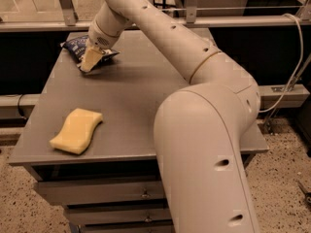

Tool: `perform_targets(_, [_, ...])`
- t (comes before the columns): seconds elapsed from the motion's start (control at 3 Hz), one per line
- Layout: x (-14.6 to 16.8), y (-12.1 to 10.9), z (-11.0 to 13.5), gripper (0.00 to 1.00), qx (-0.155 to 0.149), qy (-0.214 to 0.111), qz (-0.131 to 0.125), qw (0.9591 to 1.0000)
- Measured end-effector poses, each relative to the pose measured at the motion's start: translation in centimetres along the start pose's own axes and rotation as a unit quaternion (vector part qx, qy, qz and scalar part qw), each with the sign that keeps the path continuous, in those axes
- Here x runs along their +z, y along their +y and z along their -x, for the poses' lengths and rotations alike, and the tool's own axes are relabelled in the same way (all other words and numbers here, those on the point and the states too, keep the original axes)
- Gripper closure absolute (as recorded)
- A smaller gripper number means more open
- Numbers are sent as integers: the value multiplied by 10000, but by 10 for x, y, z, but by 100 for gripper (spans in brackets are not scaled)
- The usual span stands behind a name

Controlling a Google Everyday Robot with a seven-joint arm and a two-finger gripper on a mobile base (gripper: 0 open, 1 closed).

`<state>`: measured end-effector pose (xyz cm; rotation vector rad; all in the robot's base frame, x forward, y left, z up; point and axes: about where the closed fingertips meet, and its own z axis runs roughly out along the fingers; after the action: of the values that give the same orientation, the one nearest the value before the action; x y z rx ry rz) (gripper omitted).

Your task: Move blue chip bag near sponge

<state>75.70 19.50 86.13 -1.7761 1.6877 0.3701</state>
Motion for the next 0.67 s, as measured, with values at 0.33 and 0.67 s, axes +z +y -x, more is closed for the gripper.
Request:
perform_targets(0.33, [-3,1,-3,60,53,-6,-4,10000])
perform_targets(0.67, [-12,4,-7,83,93,-24,-60,9999])
